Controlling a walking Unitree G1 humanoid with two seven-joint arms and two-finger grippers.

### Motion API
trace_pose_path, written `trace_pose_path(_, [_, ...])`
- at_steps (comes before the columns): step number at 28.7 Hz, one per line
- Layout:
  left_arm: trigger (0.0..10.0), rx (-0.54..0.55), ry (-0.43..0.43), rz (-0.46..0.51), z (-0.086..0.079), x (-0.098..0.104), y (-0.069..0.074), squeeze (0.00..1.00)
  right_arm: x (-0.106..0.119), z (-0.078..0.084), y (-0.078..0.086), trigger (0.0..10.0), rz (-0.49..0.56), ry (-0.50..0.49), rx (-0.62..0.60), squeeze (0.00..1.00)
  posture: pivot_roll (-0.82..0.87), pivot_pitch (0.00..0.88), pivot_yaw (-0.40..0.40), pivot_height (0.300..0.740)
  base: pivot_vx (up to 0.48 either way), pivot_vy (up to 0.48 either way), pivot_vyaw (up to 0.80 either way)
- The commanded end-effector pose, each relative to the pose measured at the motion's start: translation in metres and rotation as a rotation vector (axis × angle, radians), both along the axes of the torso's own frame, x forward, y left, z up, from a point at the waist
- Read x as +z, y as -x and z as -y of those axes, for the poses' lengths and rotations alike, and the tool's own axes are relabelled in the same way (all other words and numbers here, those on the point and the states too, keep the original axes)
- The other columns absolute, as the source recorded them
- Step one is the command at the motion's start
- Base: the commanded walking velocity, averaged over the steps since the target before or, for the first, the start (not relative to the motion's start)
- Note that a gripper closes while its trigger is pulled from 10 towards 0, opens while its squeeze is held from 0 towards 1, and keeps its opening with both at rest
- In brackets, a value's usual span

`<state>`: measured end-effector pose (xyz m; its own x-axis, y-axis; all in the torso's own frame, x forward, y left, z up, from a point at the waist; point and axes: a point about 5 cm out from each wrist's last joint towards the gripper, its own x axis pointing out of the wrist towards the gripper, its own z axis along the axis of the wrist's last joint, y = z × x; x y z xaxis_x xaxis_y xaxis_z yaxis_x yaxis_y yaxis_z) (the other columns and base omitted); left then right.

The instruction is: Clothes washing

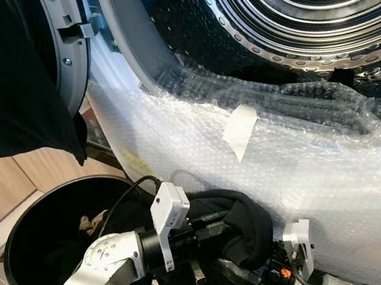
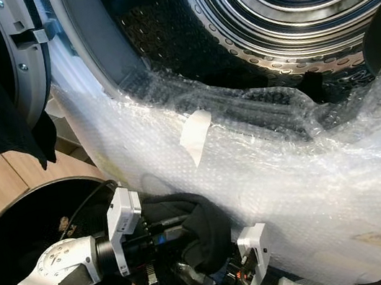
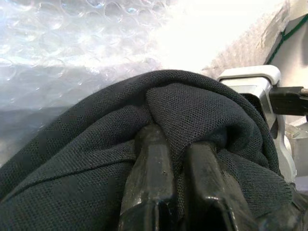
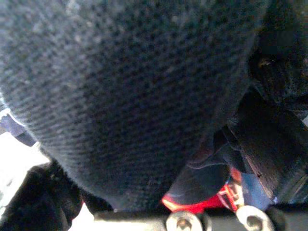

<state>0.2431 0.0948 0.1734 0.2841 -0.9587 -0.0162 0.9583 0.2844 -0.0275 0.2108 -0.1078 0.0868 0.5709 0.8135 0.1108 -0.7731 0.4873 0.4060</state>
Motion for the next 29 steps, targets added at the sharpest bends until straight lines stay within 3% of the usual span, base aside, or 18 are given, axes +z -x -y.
trace_pose_path(1, [0.0, -0.022, -0.003, 0.009, -0.006, 0.002, 0.006, 0.0, 0.012, 0.019, -0.01, 10.0, 0.09, 0.02, -0.102, 0.0, 0.03, 0.094, -0.041, 0.74, 0.0, 0.0, 0.0])
trace_pose_path(7, [0.0, -0.066, -0.121, -0.021, -0.028, -0.003, 0.017, 0.0, 0.014, 0.026, -0.011, 10.0, 0.105, 0.02, -0.087, 0.0, 0.05, 0.096, -0.05, 0.74, 0.0, 0.0, 0.0])
trace_pose_path(11, [0.0, -0.026, -0.177, -0.002, -0.03, -0.009, 0.014, 0.0, 0.019, 0.032, -0.017, 10.0, 0.119, -0.008, -0.121, 0.0, 0.05, 0.094, -0.053, 0.74, 0.0, 0.0, 0.0])
trace_pose_path(15, [0.0, 0.051, -0.135, 0.004, -0.023, -0.012, 0.01, 0.0, 0.022, 0.039, -0.017, 10.0, 0.117, -0.046, -0.14, 0.0, 0.05, 0.092, -0.054, 0.74, 0.0, 0.0, 0.0])
trace_pose_path(22, [0.0, 0.063, -0.093, -0.036, -0.021, -0.017, 0.017, 0.0, 0.011, 0.049, 0.005, 10.0, 0.063, -0.043, -0.008, 0.0, 0.05, 0.095, -0.058, 0.74, 0.0, 0.0, 0.0])
trace_pose_path(25, [0.0, 0.069, -0.116, -0.059, -0.022, -0.025, 0.021, 0.0, 0.005, 0.055, 0.008, 10.0, 0.041, -0.035, -0.035, 0.0, 0.05, 0.098, -0.06, 0.74, 0.0, 0.0, 0.0])
trace_pose_path(29, [0.0, 0.084, -0.16, -0.07, -0.02, -0.04, 0.02, 0.0, 0.017, 0.052, 0.003, 10.0, 0.068, -0.135, -0.044, 0.0, 0.04, 0.093, -0.058, 0.74, 0.0, 0.0, 0.0])
